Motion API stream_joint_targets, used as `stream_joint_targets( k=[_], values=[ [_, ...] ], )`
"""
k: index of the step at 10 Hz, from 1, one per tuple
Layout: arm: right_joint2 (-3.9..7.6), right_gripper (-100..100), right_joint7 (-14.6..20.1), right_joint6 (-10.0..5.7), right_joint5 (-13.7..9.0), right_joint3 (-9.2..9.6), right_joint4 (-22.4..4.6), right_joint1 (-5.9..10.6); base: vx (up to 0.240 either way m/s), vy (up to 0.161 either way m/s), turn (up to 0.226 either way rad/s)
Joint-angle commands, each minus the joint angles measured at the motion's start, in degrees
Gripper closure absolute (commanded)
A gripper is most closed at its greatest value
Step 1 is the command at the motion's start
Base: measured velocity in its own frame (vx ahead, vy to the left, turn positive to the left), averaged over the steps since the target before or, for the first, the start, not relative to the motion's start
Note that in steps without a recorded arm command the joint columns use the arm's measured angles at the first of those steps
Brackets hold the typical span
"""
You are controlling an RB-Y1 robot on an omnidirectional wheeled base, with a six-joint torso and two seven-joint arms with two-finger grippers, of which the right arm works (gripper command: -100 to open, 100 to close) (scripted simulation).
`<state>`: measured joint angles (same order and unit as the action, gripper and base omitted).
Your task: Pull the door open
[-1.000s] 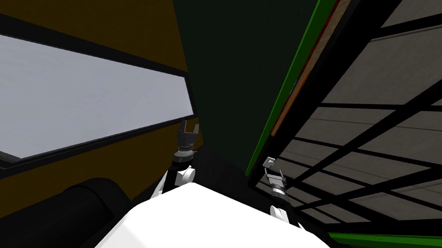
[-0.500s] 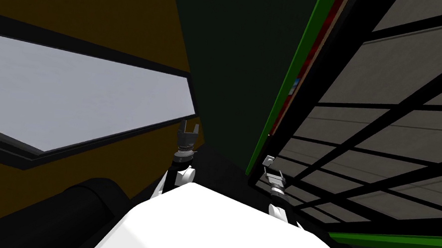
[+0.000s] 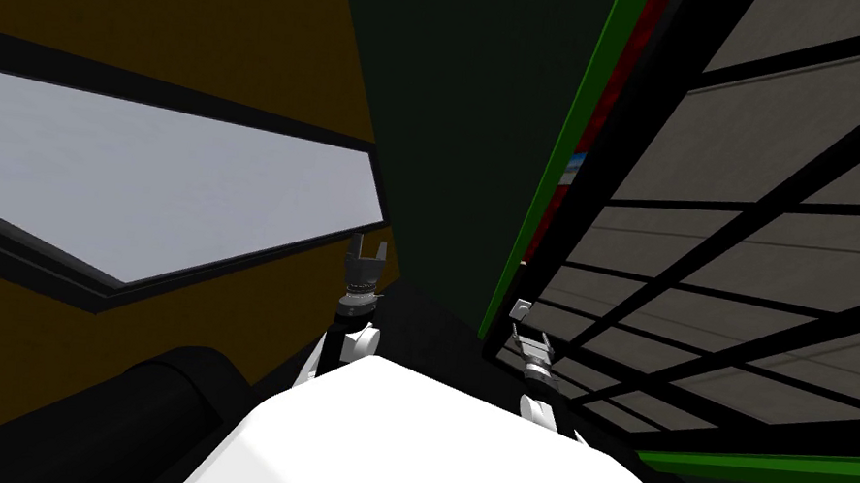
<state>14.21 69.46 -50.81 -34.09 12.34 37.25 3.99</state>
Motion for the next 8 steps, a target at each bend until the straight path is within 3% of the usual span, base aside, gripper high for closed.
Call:
stream_joint_targets(
  k=[1,7,8],
  values=[
    [-0.08,-100,2.6,0.05,-0.8,0.38,0.0,0.12,-0.05,-0.014,0.026],
    [-0.39,-100,10.3,0.25,-3.9,1.78,0.2,0.54,-0.064,-0.018,0.037],
    [-0.36,-100,9.5,0.22,-3.6,1.65,0.2,0.49,-0.027,-0.006,0.005]
  ],
)
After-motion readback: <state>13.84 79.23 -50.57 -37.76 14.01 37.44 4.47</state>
